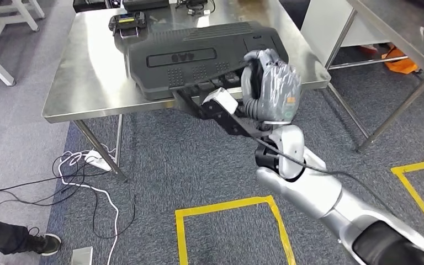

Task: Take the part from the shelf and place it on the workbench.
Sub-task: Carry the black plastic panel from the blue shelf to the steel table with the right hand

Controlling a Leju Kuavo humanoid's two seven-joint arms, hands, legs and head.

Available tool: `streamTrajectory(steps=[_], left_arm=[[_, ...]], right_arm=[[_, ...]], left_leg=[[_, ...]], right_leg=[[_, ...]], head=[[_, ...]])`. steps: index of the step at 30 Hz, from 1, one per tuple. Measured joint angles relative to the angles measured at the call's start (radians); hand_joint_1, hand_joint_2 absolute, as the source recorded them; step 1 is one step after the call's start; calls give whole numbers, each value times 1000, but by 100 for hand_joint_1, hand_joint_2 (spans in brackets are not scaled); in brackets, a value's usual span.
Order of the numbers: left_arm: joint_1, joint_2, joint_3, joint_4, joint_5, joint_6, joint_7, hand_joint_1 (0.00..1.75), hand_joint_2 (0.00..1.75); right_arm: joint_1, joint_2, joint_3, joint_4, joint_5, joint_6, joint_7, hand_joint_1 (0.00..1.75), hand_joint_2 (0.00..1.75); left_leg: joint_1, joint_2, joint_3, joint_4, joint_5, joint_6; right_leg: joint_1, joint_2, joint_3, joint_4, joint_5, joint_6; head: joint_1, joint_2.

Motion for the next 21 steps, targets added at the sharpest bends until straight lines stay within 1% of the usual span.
streamTrajectory(steps=[1,2,3,4,5,6,7,8,9,10,11,12,13,14,15,16,18,21], left_arm=[[0,0,0,0,-1,0,0,0,0],[-1,0,0,0,-1,0,1,0,0],[-1,0,0,0,-2,-1,1,0,0],[-2,0,0,0,-4,-1,1,0,0],[-2,0,0,0,-5,-1,1,0,0],[-3,0,0,0,-6,-1,1,0,0],[-4,0,0,0,-7,-1,1,0,0],[-4,0,0,0,-7,-1,1,0,0],[-4,0,0,0,-8,-2,1,0,0],[-4,0,0,0,-8,-2,1,0,0],[-4,0,0,0,-8,-2,1,0,0],[-4,0,0,0,-9,-2,1,0,0],[-5,0,0,0,-9,-2,1,0,0],[-6,0,0,0,-10,-2,1,0,0],[-7,0,0,0,-11,-2,1,0,0],[-7,1,0,0,-12,-3,1,0,0],[-8,1,0,0,-17,-7,1,0,0],[-10,1,-1,0,-23,-13,2,0,0]], right_arm=[[-7,-15,-2,-15,1,9,3,175,175],[-12,-31,-3,-30,1,19,5,175,175],[-18,-47,-5,-44,0,27,6,175,175],[-23,-63,-8,-59,-1,35,6,175,175],[-29,-79,-11,-72,-3,40,7,175,175],[-35,-94,-15,-85,-4,44,7,175,175],[-38,-107,-17,-97,-6,48,7,175,175],[-40,-119,-19,-108,-8,50,7,175,175],[-40,-130,-20,-118,-9,51,7,175,175],[-40,-141,-21,-127,-11,53,7,175,175],[-41,-150,-21,-134,-13,54,7,175,175],[-42,-159,-23,-142,-16,56,7,175,175],[-43,-167,-25,-150,-22,60,7,175,175],[-45,-175,-27,-157,-30,66,7,175,175],[-46,-184,-30,-165,-41,74,7,175,175],[-47,-192,-34,-173,-51,81,7,175,175],[-45,-207,-42,-191,-70,90,7,175,175],[-38,-231,-58,-221,-83,89,7,175,175]], left_leg=[[-2,0,1,-7,-1,2],[1,0,3,-13,-1,5],[4,0,8,-20,1,9],[7,0,13,-27,2,13],[11,1,18,-33,3,18],[10,1,20,-34,2,21],[10,1,21,-34,0,24],[10,2,22,-34,-2,25],[10,1,24,-33,-5,25],[11,0,28,-32,-8,24],[12,-1,32,-30,-13,22],[13,-2,36,-27,-19,18],[12,-3,39,-22,-25,13],[11,-4,39,-18,-30,7],[8,-5,38,-14,-34,5],[5,-5,37,-12,-36,5],[4,-6,40,-13,-38,9],[6,-6,44,-20,-37,9]], right_leg=[[-1,0,0,-3,0,5],[-2,-1,2,-4,-2,11],[-2,-1,2,2,-9,16],[-1,0,-6,25,-24,20],[-1,0,-26,69,-48,24],[-2,0,-56,131,-78,26],[-2,0,-94,199,-105,29],[-3,0,-126,253,-118,32],[-3,0,-144,275,-113,34],[-4,0,-143,257,-87,35],[-5,-1,-125,208,-48,35],[-6,-1,-96,136,-8,35],[-4,0,-69,72,19,34],[-4,0,-53,31,32,31],[-4,1,-43,7,36,28],[-4,2,-43,3,34,25],[-4,3,-43,2,33,22],[-1,3,-42,2,30,17]], head=[[-1,0],[-1,0],[-1,0],[1,0],[4,0],[7,0],[10,0],[12,0],[13,0],[15,0],[17,0],[19,0],[20,0],[22,0],[21,0],[20,0],[16,0],[14,0]])
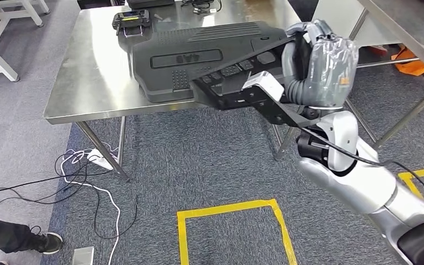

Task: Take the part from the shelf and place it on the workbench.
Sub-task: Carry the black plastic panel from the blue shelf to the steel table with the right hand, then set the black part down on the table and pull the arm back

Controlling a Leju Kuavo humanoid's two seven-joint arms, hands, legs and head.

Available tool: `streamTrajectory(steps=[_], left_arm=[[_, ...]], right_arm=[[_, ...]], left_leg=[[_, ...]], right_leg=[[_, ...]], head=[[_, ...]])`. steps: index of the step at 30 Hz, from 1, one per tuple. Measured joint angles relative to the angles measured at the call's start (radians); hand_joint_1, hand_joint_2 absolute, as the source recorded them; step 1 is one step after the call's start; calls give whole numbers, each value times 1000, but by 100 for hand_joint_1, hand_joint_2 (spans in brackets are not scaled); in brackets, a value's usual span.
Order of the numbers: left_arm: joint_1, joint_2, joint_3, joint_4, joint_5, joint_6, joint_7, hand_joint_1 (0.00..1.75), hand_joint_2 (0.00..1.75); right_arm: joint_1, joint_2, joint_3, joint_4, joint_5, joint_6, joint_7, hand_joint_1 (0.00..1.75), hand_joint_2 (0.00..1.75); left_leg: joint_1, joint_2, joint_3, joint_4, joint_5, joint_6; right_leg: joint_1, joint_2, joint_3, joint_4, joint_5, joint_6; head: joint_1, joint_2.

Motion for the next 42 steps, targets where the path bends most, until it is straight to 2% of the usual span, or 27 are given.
streamTrajectory(steps=[6,10,12,13,14,16,17,18,19,20,21,22,23,25,27,28,29,31,32,33,34,35,37,38,39,40,42], left_arm=[[-3,4,0,0,-13,-3,3,0,0],[-7,7,-3,0,-17,-3,5,0,0],[-8,7,-4,0,-20,-3,5,0,0],[-9,7,-4,0,-21,-3,5,0,0],[-10,7,-5,0,-23,-3,4,0,0],[-11,7,-9,0,-26,-3,5,0,0],[-11,7,-12,0,-27,-4,5,0,0],[-11,7,-14,0,-28,-4,5,0,0],[-11,7,-15,0,-29,-4,5,0,0],[-11,7,-15,0,-30,-4,5,0,0],[-11,7,-15,0,-31,-5,6,0,0],[-12,8,-16,0,-31,-5,6,0,0],[-14,9,-16,0,-33,-5,7,0,0],[-17,11,-19,0,-37,-6,9,0,0],[-19,11,-21,0,-40,-7,11,0,0],[-21,11,-22,0,-41,-8,12,0,0],[-23,11,-22,-1,-42,-8,14,0,0],[-25,11,-23,-1,-43,-8,16,0,0],[-25,11,-23,-1,-43,-8,17,0,0],[-24,11,-23,-1,-43,-8,18,0,0],[-24,11,-23,-1,-43,-8,18,0,0],[-24,11,-23,-1,-43,-8,18,0,0],[-24,12,-23,-1,-44,-8,18,0,0],[-24,12,-23,-1,-45,-8,18,0,0],[-25,13,-23,-1,-46,-8,18,0,0],[-25,13,-23,-1,-47,-9,18,0,0],[-28,13,-23,-1,-50,-12,18,0,0]], right_arm=[[4,-39,-43,-57,-3,3,0,175,175],[5,-55,-66,-88,-4,9,0,175,175],[4,-64,-80,-102,-5,16,0,175,175],[1,-68,-87,-106,-7,20,0,175,175],[-3,-71,-94,-111,-8,24,0,175,175],[-11,-76,-107,-122,-12,35,0,175,175],[-12,-78,-113,-129,-14,42,0,175,175],[-13,-79,-117,-133,-17,48,0,175,175],[-15,-81,-120,-136,-20,54,0,175,175],[-18,-82,-122,-138,-22,58,0,175,175],[-20,-83,-123,-140,-24,60,0,175,175],[-24,-85,-125,-142,-23,61,0,175,175],[-28,-86,-127,-144,-22,61,0,175,175],[-34,-88,-131,-147,-18,62,0,175,175],[-36,-88,-133,-148,-13,62,0,175,175],[-37,-88,-133,-149,-10,61,0,175,175],[-38,-89,-133,-150,-9,61,0,175,175],[-40,-89,-133,-150,-9,60,0,175,175],[-40,-89,-133,-150,-9,59,0,175,175],[-40,-89,-133,-150,-9,58,0,175,175],[-40,-89,-132,-150,-9,57,0,175,175],[-40,-90,-132,-150,-10,56,0,175,175],[-42,-90,-132,-150,-9,53,0,175,175],[-44,-91,-132,-150,-9,51,0,175,175],[-45,-91,-131,-150,-10,49,0,175,175],[-46,-91,-131,-150,-10,47,0,175,175],[-44,-95,-131,-150,-9,42,0,175,175]], left_leg=[[-1,0,2,-3,-2,-2],[-5,0,4,-7,-2,2],[3,2,23,-38,11,3],[8,2,37,-58,19,2],[13,4,49,-73,25,2],[16,6,59,-82,25,3],[18,7,60,-79,22,2],[21,7,61,-75,17,-1],[27,6,63,-69,10,-7],[33,4,64,-59,0,-15],[39,3,63,-48,-11,-25],[41,1,59,-33,-23,-36],[41,0,55,-21,-32,-46],[38,-3,50,-11,-41,-57],[39,-2,53,-3,-49,-62],[40,0,45,23,-62,-63],[38,3,23,70,-83,-62],[31,6,-57,211,-130,-56],[26,6,-98,270,-141,-51],[20,6,-126,299,-134,-43],[14,6,-136,290,-108,-32],[5,5,-128,244,-64,-16],[-13,5,-93,128,15,20],[-20,5,-79,87,37,33],[-25,5,-72,66,42,40],[-29,6,-67,54,42,42],[-25,7,-46,12,42,40]], right_leg=[[-2,-1,1,0,-3,-4],[-5,-2,5,-6,0,0],[-2,-2,15,-12,-2,3],[-1,-2,13,0,-10,7],[-2,-2,-2,33,-28,12],[-9,-3,-63,145,-73,28],[-14,-3,-91,192,-84,36],[-20,-3,-104,207,-76,44],[-26,-4,-99,188,-52,52],[-33,-4,-77,135,-15,61],[-36,-2,-54,83,8,70],[-39,2,-35,42,22,71],[-39,5,-27,21,23,65],[-34,10,-31,26,7,37],[-31,8,-27,32,-2,16],[-30,6,-23,32,-6,10],[-28,4,-18,31,-9,4],[-21,0,-11,31,-16,-5],[-16,-1,-8,31,-20,-10],[-10,-1,-3,31,-25,-14],[-4,0,4,31,-30,-18],[2,0,13,31,-35,-20],[11,1,29,27,-45,-22],[11,1,34,24,-47,-21],[8,1,37,19,-47,-18],[6,0,38,14,-46,-14],[5,-1,42,5,-46,-6]], head=[[-1,0],[-4,0],[-4,0],[-2,0],[2,0],[8,0],[9,0],[9,0],[9,0],[10,0],[11,0],[15,0],[16,0],[12,0],[4,0],[1,0],[-2,0],[-7,0],[-8,0],[-9,0],[-9,0],[-10,0],[-6,0],[-4,0],[-3,0],[-3,0],[-7,0]])
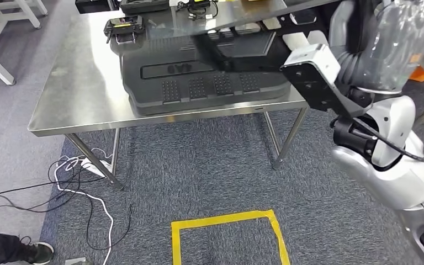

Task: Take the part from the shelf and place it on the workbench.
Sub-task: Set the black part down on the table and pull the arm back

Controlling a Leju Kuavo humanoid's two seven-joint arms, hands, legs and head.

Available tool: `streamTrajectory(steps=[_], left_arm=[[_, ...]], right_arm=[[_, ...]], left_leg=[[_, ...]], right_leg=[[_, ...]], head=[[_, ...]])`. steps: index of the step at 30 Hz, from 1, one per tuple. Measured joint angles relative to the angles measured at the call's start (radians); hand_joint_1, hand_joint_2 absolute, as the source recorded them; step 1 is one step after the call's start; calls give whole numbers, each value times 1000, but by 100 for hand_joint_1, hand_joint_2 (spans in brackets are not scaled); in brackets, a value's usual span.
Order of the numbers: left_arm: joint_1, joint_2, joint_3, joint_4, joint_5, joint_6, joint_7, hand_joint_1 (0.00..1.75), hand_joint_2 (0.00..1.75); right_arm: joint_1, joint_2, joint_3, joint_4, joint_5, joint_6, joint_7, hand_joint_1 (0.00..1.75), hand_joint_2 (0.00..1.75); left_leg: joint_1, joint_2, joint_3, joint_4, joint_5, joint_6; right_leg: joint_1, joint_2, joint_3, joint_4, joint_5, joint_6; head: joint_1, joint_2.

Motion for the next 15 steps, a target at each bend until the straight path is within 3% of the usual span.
streamTrajectory(steps=[2,5,6,7,8,10,12,15], left_arm=[[-4,0,0,0,-5,-5,0,0,0],[-7,-2,0,0,-11,-12,1,0,0],[-7,-4,0,0,-12,-13,1,0,0],[-7,-5,-1,0,-13,-13,2,0,0],[-7,-6,-1,0,-13,-13,3,0,0],[-8,-6,-1,0,-15,-13,4,0,0],[-10,-6,-1,0,-16,-13,4,0,0],[-10,-7,-1,0,-18,-13,5,0,0]], right_arm=[[1,-5,0,0,2,-8,0,175,175],[5,-7,0,0,5,-29,0,175,175],[8,-7,0,0,6,-34,0,175,175],[10,-7,0,0,6,-38,0,175,175],[11,-7,0,0,7,-41,0,175,175],[12,-7,2,0,7,-48,0,175,175],[14,-8,4,1,9,-60,0,175,175],[16,-10,12,3,14,-80,0,175,175]], left_leg=[[10,1,28,-44,4,-5],[16,1,44,-56,0,-8],[17,1,47,-53,-6,-10],[20,1,51,-48,-13,-14],[24,1,55,-40,-23,-19],[30,0,58,-17,-46,-35],[30,-1,52,2,-63,-49],[28,-2,52,9,-72,-59]], right_leg=[[2,-1,-15,36,-21,9],[-6,-2,-111,199,-77,25],[-11,-2,-137,233,-76,31],[-15,-2,-145,230,-54,37],[-20,-3,-135,190,-16,43],[-25,-3,-91,77,49,56],[-24,-1,-71,28,55,45],[-21,2,-70,26,43,15]], head=[[4,0],[9,0],[10,0],[10,0],[10,0],[12,0],[15,0],[6,0]])
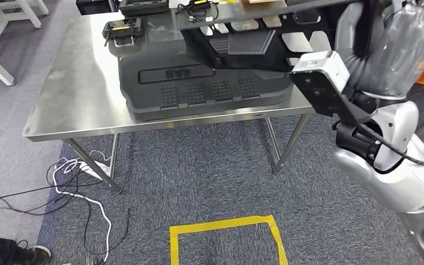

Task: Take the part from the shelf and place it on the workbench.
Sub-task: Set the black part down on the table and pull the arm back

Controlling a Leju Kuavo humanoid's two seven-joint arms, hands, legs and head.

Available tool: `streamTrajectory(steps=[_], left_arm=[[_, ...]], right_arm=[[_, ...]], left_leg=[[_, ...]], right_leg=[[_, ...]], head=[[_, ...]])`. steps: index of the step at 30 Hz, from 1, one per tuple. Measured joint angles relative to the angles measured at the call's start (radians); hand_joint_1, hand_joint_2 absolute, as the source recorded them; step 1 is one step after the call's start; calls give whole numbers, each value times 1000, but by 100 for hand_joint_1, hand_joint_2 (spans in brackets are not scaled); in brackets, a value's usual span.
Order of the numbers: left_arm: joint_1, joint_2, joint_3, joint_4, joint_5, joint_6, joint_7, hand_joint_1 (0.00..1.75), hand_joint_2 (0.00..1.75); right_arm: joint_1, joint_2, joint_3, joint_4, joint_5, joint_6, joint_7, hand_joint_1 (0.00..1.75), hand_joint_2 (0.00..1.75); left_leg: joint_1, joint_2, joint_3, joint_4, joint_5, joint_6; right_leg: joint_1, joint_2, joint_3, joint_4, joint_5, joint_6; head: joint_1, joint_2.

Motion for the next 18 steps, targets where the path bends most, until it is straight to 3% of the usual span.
streamTrajectory(steps=[2,5,6,7,8,10,11,14,16,18], left_arm=[[-1,0,0,0,0,0,0,0,0],[1,0,0,0,-1,0,0,0,0],[2,0,0,0,0,0,0,0,0],[3,0,0,0,0,0,0,0,0],[3,0,0,0,0,1,0,0,0],[3,0,0,0,0,2,0,0,0],[3,0,0,0,-1,2,0,0,0],[3,0,0,0,-2,3,0,0,0],[2,0,0,0,-4,3,0,0,0],[2,0,0,0,-8,3,0,0,0]], right_arm=[[0,0,6,1,3,-8,0,175,175],[0,0,12,4,5,-26,0,175,175],[1,0,15,5,5,-31,0,175,175],[1,0,19,6,5,-35,0,175,175],[2,0,22,7,5,-38,0,175,175],[2,0,28,8,6,-45,0,175,175],[1,0,31,10,6,-51,0,175,175],[1,0,35,14,8,-64,0,175,175],[3,0,35,15,10,-65,0,175,175],[5,0,34,16,14,-67,0,175,175]], left_leg=[[2,1,-16,46,-27,-9],[3,2,-114,228,-95,-17],[3,2,-144,271,-99,-16],[3,2,-159,280,-84,-13],[2,1,-156,251,-50,-8],[-4,1,-115,127,35,8],[-8,0,-96,73,63,15],[-18,0,-75,13,69,24],[-12,0,-62,-10,70,27],[-4,1,-46,-30,74,32]], right_leg=[[-1,-2,8,-3,-4,-10],[0,-5,17,-4,-12,-22],[2,-5,20,-4,-16,-24],[3,-5,25,-4,-20,-25],[4,-4,31,-4,-24,-25],[6,-4,46,-6,-34,-23],[7,-3,51,-7,-37,-20],[5,-2,55,-17,-37,-8],[5,-4,59,-17,-44,1],[6,-4,34,43,-78,5]], head=[[-5,0],[-9,0],[-9,0],[-9,0],[-9,0],[-9,0],[-9,0],[-12,0],[-12,0],[-7,0]])
